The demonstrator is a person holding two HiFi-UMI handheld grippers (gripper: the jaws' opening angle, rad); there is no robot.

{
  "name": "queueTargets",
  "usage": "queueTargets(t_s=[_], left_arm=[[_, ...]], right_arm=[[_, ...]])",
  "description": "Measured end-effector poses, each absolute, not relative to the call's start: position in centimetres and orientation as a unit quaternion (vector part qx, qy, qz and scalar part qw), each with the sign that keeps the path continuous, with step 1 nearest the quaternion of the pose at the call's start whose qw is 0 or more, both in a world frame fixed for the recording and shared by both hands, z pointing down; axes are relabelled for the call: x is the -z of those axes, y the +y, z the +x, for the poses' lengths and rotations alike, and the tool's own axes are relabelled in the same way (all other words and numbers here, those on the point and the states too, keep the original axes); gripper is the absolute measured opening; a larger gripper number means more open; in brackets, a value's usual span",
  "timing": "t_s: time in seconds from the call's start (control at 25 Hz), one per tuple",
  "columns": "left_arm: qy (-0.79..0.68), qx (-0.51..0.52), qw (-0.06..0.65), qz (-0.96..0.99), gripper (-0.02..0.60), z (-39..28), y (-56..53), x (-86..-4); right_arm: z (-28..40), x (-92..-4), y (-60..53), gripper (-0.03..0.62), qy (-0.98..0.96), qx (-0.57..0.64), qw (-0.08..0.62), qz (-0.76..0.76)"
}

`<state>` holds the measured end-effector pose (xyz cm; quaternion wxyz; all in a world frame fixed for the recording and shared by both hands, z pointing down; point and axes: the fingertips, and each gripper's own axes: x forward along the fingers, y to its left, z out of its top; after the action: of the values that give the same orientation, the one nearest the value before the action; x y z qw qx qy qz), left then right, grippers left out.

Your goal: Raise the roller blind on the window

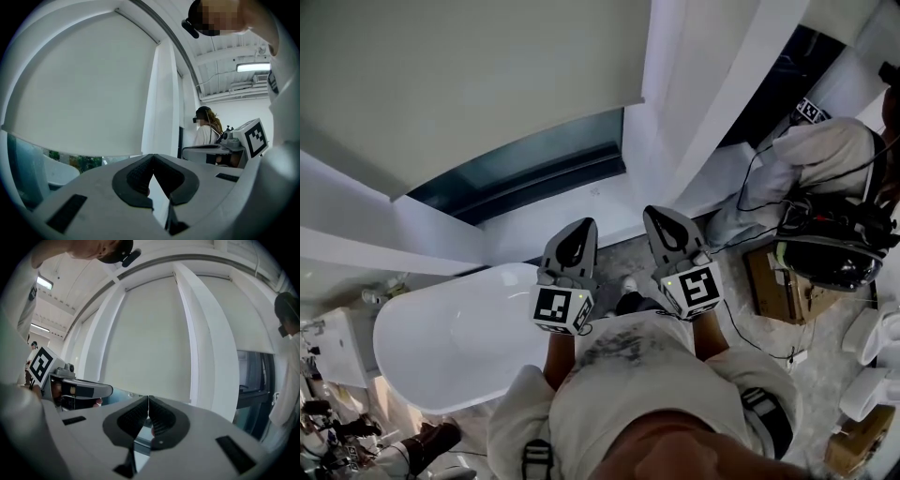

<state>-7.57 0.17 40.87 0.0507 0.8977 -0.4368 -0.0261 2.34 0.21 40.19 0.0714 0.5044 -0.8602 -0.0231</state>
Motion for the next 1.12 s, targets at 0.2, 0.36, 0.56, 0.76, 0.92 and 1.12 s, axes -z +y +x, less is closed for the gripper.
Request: queueTargets(t_s=[0.2,0.36,0.56,0.76,0.92,1.12], left_arm=[[-0.444,0.030,0.047,0.894,0.009,-6.2,-1.9,-40.4],[-0.447,0.031,0.045,0.893,0.009,-4.8,-3.0,-39.7],[-0.442,0.027,0.040,0.896,0.009,-3.5,-4.7,-39.1],[-0.430,0.025,0.035,0.902,0.009,-2.0,-6.5,-39.1],[-0.419,0.020,0.026,0.908,0.011,-1.1,-8.5,-39.2],[-0.398,0.016,0.023,0.917,0.011,-0.1,-10.9,-39.4]], right_arm=[[3.5,-39.8,-1.8,0.063,-0.868,0.028,0.068,0.491],[4.6,-39.3,-2.9,0.063,-0.872,0.028,0.066,0.484],[5.1,-38.8,-4.2,0.063,-0.875,0.027,0.059,0.479],[6.1,-39.1,-5.8,0.063,-0.872,0.023,0.058,0.485],[6.7,-39.4,-7.1,0.063,-0.866,0.021,0.060,0.497],[7.0,-39.0,-9.1,0.063,-0.858,0.030,0.052,0.510]])
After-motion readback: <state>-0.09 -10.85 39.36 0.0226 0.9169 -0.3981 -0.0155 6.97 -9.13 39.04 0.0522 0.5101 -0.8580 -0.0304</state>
